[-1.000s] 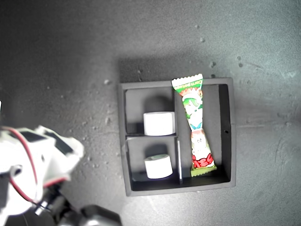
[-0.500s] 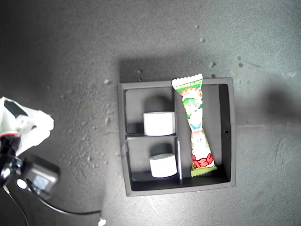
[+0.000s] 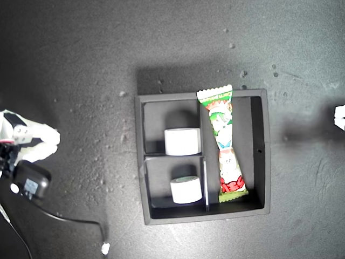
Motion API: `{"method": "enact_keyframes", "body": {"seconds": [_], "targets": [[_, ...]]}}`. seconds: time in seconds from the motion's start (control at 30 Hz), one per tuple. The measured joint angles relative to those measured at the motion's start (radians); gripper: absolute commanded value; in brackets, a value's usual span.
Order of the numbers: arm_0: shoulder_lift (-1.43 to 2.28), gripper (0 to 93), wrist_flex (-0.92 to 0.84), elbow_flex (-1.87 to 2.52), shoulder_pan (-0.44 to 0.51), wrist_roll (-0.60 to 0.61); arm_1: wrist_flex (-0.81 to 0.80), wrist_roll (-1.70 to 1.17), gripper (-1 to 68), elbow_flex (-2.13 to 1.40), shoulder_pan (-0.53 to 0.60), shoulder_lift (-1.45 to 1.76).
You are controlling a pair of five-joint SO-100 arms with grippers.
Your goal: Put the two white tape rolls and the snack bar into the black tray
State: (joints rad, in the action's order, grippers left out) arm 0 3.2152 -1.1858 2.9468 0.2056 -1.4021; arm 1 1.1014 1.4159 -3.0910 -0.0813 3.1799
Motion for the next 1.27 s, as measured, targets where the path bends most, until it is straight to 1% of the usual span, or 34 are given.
{"method": "enact_keyframes", "body": {"seconds": [0.13,0.3,0.6,0.67,0.77,0.93,1.0,1.07,1.27], "targets": [[0.095,0.1,-0.029,0.048,0.000,0.000,-0.002,0.000,-0.6,-0.018,0.031,0.000],[0.121,0.1,-0.064,0.106,0.002,-0.009,0.000,-0.002,-0.4,-0.020,0.026,0.000],[0.121,0.3,-0.069,0.135,0.002,0.005,0.089,-0.002,0.0,-0.021,0.034,0.000],[0.121,0.3,-0.103,0.135,0.002,-0.020,0.130,-0.002,0.0,-0.021,0.037,0.008],[0.121,0.2,-0.156,0.135,0.002,-0.100,0.178,0.023,0.0,-0.021,0.029,0.014],[0.121,0.3,-0.172,0.135,-0.018,-0.052,0.187,0.020,0.0,-0.021,0.029,0.014],[0.121,0.3,-0.173,0.135,-0.028,0.025,0.187,0.020,0.0,-0.021,0.029,0.014],[0.121,0.3,-0.173,0.135,-0.028,0.055,0.187,0.020,0.0,-0.021,0.029,0.014],[0.121,0.3,-0.173,0.135,-0.034,0.077,0.187,0.020,0.0,-0.021,0.029,0.014]]}}
